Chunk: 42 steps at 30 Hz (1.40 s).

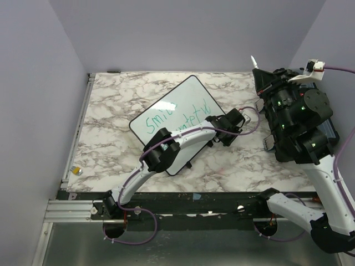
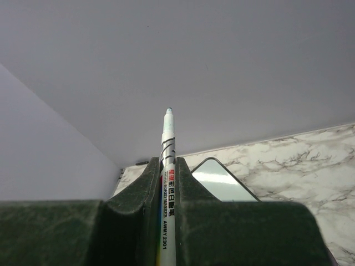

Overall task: Write a sentence on the whiteboard
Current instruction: Pick up the pen cap from the center of the board, then insert the whiteboard marker without the cap into the pen cap.

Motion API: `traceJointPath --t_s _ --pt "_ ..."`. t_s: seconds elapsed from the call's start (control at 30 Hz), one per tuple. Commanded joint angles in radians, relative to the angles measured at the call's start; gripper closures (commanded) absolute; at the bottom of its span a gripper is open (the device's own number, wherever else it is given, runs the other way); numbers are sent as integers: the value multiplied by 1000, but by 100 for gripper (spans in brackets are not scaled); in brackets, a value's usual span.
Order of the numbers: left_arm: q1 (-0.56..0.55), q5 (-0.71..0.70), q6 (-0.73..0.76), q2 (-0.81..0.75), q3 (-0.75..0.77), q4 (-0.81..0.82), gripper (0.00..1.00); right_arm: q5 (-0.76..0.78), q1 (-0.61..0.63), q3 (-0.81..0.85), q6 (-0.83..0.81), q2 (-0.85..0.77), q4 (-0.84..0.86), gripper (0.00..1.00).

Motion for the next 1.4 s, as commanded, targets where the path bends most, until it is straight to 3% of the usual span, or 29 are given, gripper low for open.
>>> traceJointPath --t_s 0.0,0.2,0.77,0.93,1.0,1.07,1.37 --pt "-9 -21 -13 48 19 -37 79 -17 -3 -2 7 -12 13 99" --pt "-9 -20 -30 15 -29 -11 100 -13 -4 -7 5 -12 11 99" --pt "-8 263 -180 -413 -330 331 100 -48 -3 -72 19 -69 91 99" --pt "2 265 -190 -548 -410 396 93 -46 -3 -75 22 -83 102 99" --pt "11 257 -200 -604 -451 423 100 -46 -3 -76 22 -86 109 99" --pt "24 213 -232 -660 -483 433 100 -51 -3 -77 19 -87 115 99" --pt "141 2 -549 -894 -615 419 100 -162 -3 -111 -16 -74 169 99"
